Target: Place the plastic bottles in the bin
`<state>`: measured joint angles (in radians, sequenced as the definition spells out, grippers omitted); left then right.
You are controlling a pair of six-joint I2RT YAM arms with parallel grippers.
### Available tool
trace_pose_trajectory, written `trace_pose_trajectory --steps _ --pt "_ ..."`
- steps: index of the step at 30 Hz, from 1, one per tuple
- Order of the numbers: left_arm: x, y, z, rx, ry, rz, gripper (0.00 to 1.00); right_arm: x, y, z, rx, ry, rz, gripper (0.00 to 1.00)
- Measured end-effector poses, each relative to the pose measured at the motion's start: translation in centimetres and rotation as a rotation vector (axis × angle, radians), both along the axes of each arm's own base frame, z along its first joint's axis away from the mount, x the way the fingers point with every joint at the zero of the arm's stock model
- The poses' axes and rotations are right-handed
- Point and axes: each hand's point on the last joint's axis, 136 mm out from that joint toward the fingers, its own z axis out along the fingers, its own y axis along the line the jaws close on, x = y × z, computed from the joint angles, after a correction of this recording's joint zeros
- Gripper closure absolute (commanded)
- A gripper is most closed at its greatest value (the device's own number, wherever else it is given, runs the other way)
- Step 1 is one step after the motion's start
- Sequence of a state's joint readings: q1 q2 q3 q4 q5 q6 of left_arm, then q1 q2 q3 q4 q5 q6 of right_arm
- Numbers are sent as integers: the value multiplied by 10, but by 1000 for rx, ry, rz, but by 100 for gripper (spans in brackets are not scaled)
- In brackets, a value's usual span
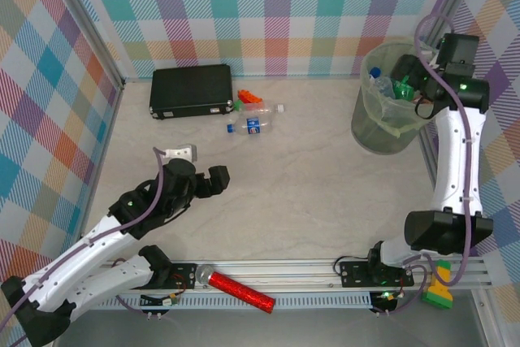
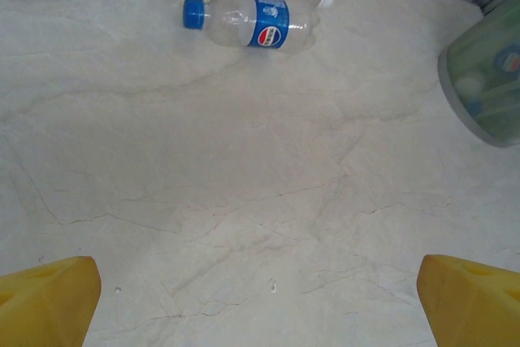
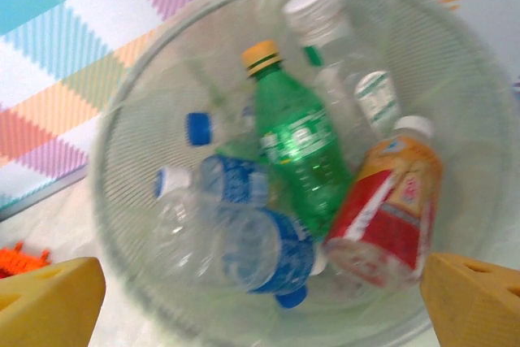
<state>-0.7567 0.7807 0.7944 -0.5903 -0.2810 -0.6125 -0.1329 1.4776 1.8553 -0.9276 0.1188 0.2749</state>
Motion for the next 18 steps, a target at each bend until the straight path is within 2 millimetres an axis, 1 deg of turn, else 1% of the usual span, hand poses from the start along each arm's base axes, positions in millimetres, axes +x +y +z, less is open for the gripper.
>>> trace_pose_trajectory --steps 4,7,12,15,18 --pt "6 -4 -11 34 26 6 0 -10 49 -2 3 -6 123 1" --pt "11 -4 -17 63 34 20 1 -18 89 -6 1 -6 230 1" --pt "22 0 -21 107 42 66 0 -26 150 -21 -4 9 391 1" --pt "29 3 -21 118 49 101 1 -29 184 -31 -4 22 478 1" --pt "33 4 -21 122 54 118 0 -28 218 -44 -2 38 562 1"
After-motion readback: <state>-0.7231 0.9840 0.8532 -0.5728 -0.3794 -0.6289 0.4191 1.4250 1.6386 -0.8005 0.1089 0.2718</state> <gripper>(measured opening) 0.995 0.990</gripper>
